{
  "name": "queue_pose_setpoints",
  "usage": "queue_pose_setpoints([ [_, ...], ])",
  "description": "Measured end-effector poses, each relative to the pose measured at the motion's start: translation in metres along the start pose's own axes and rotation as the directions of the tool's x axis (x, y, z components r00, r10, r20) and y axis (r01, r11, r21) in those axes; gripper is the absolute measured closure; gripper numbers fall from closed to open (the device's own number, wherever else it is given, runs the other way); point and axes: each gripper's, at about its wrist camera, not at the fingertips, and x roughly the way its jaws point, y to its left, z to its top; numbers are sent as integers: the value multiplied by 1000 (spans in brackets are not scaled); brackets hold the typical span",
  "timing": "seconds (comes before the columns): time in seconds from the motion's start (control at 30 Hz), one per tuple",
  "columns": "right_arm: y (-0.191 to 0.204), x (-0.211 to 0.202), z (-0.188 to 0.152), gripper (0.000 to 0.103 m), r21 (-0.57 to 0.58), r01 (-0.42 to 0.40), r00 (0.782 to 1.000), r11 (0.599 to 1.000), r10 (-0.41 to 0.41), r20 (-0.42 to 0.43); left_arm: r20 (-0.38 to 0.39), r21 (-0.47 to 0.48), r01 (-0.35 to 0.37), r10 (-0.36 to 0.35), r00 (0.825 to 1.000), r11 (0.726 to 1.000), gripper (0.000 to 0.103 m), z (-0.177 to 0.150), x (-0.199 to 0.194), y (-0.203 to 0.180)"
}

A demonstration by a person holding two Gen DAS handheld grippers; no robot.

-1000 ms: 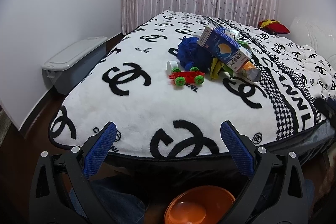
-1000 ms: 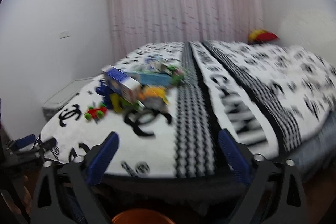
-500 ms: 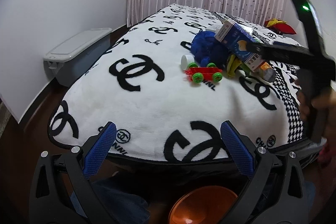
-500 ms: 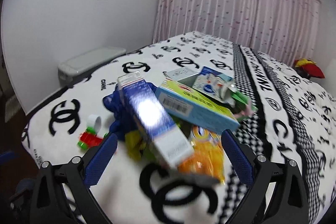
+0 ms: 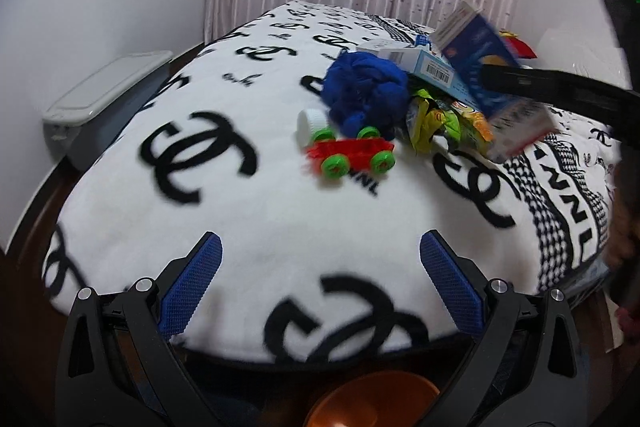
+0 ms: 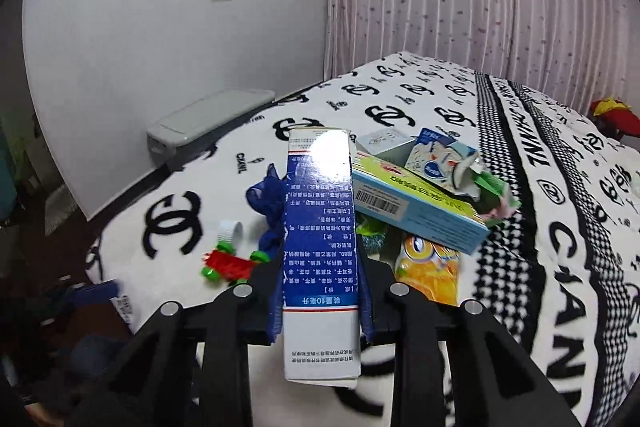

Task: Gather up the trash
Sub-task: 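Grasp the blue-white milk carton with the right tool while the left tool grasps the red toy car, then carry both items down over the orange bin and open both tools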

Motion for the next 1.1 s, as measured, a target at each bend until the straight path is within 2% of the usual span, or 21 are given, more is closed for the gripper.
queue_pose_setpoints([
  [0.17,-17,-18,-2,74,61,-3,1000,998,2,14,-37,10,20,-19,999,1000,6,20,33,-14],
  [0.3,-32,-29,-9,74,111,-9,1000,994,7,19,-36,2,3,-3,999,1000,6,40,54,-18],
  [0.5,-39,-51,-26,74,147,-30,999,989,24,43,-67,-41,-14,11,998,999,9,51,81,-12],
  [0.53,-38,-54,-29,74,151,-36,998,988,29,48,-70,-48,-4,1,998,999,11,51,82,-11],
  [0.57,-37,-57,-32,74,155,-44,998,987,37,51,-69,-51,2,-6,998,999,29,50,82,-11],
  [0.6,-36,-59,-36,74,159,-51,998,986,43,54,-71,-48,11,-14,997,999,35,48,81,-10],
  [0.7,-31,-67,-49,74,168,-68,997,983,59,57,-63,-28,28,-29,998,999,36,44,71,-10],
  [0.77,-24,-71,-58,74,161,-66,997,985,57,57,-57,-20,47,-48,997,999,42,41,63,-10],
  [0.97,-2,-89,-88,74,160,-87,995,983,78,62,-20,26,142,-142,990,990,42,26,10,-12],
  [1.1,12,-102,-114,74,157,-87,996,984,81,47,-13,107,178,-177,984,978,42,5,-28,-21],
])
